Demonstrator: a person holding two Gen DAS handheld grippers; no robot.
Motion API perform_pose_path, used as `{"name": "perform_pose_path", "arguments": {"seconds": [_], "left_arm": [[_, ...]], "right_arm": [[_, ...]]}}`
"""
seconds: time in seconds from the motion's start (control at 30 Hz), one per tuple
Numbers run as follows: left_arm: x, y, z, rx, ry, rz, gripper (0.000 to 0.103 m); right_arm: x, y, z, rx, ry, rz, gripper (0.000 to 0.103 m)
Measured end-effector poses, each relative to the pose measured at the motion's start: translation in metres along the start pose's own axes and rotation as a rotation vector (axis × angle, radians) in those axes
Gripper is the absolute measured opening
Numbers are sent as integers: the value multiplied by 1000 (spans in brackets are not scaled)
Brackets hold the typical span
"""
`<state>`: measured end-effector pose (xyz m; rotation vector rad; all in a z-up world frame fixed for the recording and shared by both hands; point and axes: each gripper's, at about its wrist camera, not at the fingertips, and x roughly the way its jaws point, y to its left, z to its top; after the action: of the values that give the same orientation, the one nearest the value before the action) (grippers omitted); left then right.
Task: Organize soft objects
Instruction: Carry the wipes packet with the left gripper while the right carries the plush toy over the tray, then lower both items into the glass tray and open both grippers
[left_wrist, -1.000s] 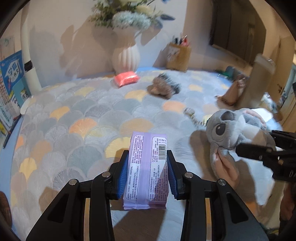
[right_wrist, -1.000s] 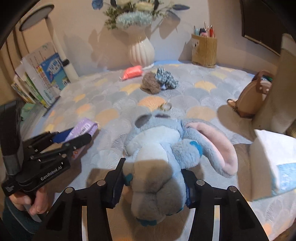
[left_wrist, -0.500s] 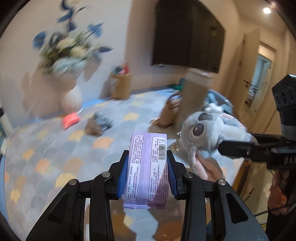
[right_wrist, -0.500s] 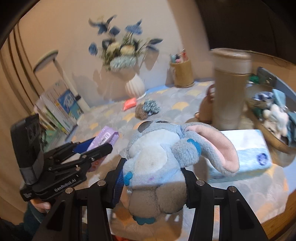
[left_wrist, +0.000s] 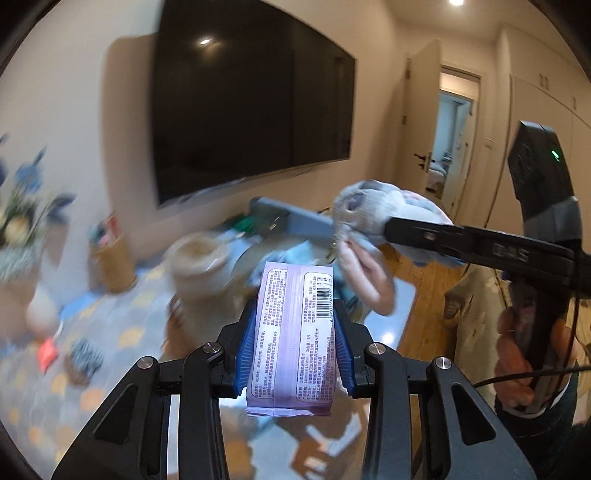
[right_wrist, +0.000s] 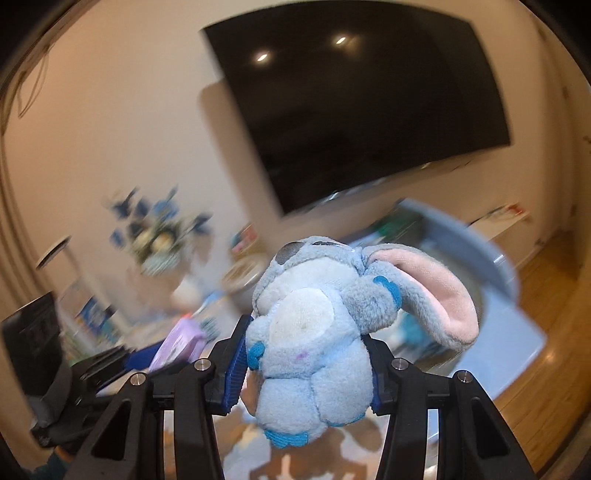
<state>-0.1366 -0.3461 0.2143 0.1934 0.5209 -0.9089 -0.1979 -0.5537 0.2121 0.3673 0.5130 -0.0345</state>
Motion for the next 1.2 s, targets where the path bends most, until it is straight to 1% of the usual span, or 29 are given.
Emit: {"name": "perform_pose_path", "arguments": {"seconds": [0.07, 0.13, 0.2, 0.3, 0.43, 0.47, 0.5, 0.57, 0.6, 0.63, 0.67, 0.7, 0.73, 0.8, 0.87, 0.93, 1.1, 1.2], "left_arm": [[25, -9, 13, -3, 11, -22, 35], [58, -9, 22, -48, 42, -26, 35], [83, -8, 25, -76, 58, -10, 35], [121, -6, 28, -114, 105, 20, 35], [157, -6, 28, -120, 112, 83, 35], [164, -6, 26, -123, 109, 100, 38], [171, -6, 26, -123, 109, 120, 38], [185, -7, 23, -116, 131, 140, 50], [192, -5, 20, -116, 156, 154, 53], [194, -5, 17, -121, 174, 161, 59], [196, -4, 15, -130, 185, 155, 68], [195, -5, 13, -140, 183, 155, 72], [194, -5, 12, -146, 178, 156, 74], [189, -8, 10, -141, 182, 143, 74], [183, -15, 8, -119, 186, 149, 74], [173, -22, 5, -102, 179, 143, 74], [141, -34, 3, -49, 135, 145, 74], [114, -31, 2, -57, 129, 96, 74]], "right_arm": [[4, -23, 18, 21, -30, -34, 50], [13, -45, 30, 55, -43, -45, 50], [30, -72, 41, 99, -36, -57, 50], [56, -97, 50, 158, -14, -62, 50], [94, -122, 56, 232, 21, -54, 50], [102, -123, 58, 240, 29, -49, 50], [110, -126, 58, 248, 40, -40, 51], [127, -131, 58, 260, 85, -36, 58], [138, -135, 56, 266, 140, -40, 62], [146, -138, 53, 277, 191, -41, 62], [149, -143, 49, 292, 228, -32, 62], [148, -146, 45, 299, 245, -16, 62], [145, -149, 43, 302, 258, -14, 66], [133, -154, 40, 304, 275, -31, 72], [120, -157, 39, 300, 259, -26, 74], [106, -159, 37, 308, 245, -39, 78], [79, -148, 33, 289, 217, -36, 79], [64, -134, 27, 267, 199, -45, 79]]}}
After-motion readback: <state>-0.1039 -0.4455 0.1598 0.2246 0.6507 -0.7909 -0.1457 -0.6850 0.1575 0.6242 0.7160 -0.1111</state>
